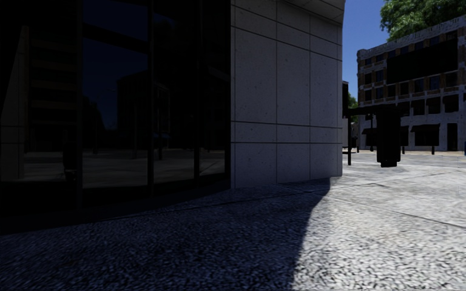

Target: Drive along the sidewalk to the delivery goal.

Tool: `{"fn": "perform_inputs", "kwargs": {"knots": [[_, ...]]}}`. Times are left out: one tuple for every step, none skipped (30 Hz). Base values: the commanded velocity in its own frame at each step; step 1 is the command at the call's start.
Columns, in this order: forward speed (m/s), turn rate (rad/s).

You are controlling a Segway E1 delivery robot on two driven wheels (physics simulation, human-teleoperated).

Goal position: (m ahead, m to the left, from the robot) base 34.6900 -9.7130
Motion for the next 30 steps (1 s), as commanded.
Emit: {"fn": "perform_inputs", "kwargs": {"knots": [[0.9, -0.7], [0.9, -0.7], [0.9, -0.7], [0.9, -0.7], [0.91, -0.7], [0.91, -0.7], [0.93, -0.7], [0.93, -0.7], [0.95, -0.7], [0.96, -0.7], [0.97, -0.7], [0.97, -0.7], [0.98, -0.7], [1.0, -0.7], [1.02, -0.7], [1.02, -0.7], [1.07, -0.7], [1.11, -0.7], [1.13, -0.7], [1.13, -0.7], [1.16, -0.7], [1.23, -0.7], [1.3, -0.7], [1.36, -0.7], [1.43, -0.7], [1.45, -0.7], [1.48, -0.7], [1.48, -0.7], [1.52, -0.7], [1.54, -0.7]]}}
